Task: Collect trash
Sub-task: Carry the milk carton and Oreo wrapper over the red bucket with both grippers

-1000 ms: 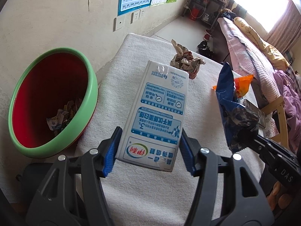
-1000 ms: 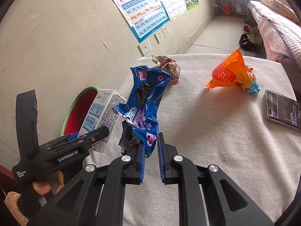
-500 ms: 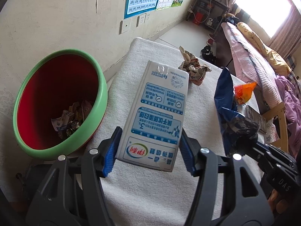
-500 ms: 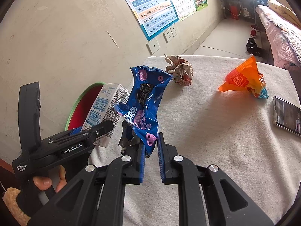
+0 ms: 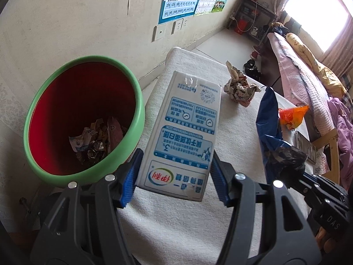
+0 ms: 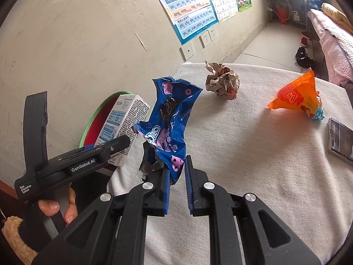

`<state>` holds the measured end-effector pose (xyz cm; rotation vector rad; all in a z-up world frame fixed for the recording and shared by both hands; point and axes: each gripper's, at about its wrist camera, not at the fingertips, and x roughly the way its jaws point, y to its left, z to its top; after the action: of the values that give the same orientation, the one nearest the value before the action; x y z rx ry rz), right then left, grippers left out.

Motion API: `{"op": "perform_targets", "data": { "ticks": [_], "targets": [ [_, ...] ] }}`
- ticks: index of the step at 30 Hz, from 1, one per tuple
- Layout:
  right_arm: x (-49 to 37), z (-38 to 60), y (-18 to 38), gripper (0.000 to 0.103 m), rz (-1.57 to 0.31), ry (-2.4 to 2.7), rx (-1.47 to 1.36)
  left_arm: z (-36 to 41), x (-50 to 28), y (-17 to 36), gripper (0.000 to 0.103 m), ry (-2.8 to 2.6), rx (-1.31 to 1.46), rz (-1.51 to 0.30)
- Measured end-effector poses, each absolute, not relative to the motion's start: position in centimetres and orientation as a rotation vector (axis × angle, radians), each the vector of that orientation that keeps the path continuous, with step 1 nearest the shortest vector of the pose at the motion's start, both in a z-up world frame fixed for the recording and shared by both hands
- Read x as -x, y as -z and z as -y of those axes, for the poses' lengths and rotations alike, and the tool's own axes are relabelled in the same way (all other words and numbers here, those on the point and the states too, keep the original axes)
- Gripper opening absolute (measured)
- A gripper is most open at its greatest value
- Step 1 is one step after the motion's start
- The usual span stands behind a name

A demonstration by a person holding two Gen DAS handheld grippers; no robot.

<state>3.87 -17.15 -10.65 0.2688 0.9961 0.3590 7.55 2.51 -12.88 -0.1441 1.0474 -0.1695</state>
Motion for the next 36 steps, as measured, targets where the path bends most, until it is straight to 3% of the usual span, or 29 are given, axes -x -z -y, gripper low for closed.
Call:
{"op": "perform_targets", "data": {
  "ticks": [36],
  "targets": [
    [-8.0, 9.5, 10.1, 0.012, -0.99, -0.513, -0.189, -12.9, -8.6, 11.7, 0.057, -0.061, 0.155, -0.992]
  ]
}}
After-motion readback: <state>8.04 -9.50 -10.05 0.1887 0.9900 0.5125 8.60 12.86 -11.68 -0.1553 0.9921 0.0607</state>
